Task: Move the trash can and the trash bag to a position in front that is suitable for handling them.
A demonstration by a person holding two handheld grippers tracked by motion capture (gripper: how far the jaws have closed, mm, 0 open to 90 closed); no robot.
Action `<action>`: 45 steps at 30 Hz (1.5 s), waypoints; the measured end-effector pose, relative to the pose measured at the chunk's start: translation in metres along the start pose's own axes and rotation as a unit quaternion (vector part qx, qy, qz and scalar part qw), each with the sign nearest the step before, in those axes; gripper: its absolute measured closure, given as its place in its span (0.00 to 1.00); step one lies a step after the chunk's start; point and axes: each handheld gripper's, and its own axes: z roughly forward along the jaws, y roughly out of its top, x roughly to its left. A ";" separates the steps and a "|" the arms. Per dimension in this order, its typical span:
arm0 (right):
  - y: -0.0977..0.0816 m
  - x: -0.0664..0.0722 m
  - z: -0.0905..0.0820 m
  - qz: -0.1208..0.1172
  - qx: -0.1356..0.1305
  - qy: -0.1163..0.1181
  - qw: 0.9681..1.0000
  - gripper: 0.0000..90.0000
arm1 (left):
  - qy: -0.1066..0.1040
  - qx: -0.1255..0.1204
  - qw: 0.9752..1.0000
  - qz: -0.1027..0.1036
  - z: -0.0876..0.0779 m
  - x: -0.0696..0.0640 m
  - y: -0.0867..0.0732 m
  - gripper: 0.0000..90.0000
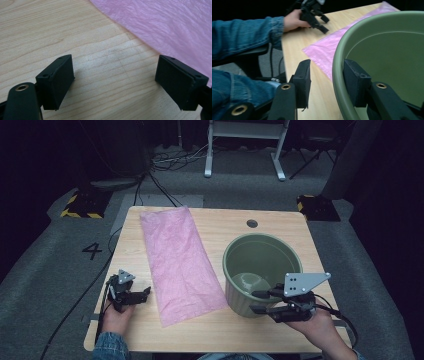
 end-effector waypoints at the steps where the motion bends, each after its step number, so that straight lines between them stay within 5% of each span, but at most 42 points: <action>1: 0.000 0.002 0.000 0.001 0.001 0.007 1.000 0.66 | 0.000 0.000 1.000 0.000 0.000 0.000 0.000 0.17; 6: 0.004 0.024 0.005 -0.022 0.013 0.015 1.000 0.65 | 0.000 0.000 1.000 0.000 0.000 0.000 0.000 0.17; 10: 0.005 0.037 0.009 -0.036 0.020 0.045 0.998 0.66 | 0.000 0.000 1.000 0.000 0.000 0.000 0.000 0.17; 19: 0.008 0.049 0.009 -0.054 0.008 0.057 0.997 0.64 | -0.002 -0.001 1.000 0.001 0.000 0.001 0.000 0.18; 35: 0.011 0.023 -0.038 -0.041 -0.028 -0.045 0.998 0.51 | -0.001 0.036 0.999 0.009 -0.006 0.009 0.011 0.27; 45: -0.015 -0.003 -0.080 0.008 -0.063 -0.141 0.988 0.46 | -0.014 0.033 0.999 0.003 -0.012 0.015 0.025 0.31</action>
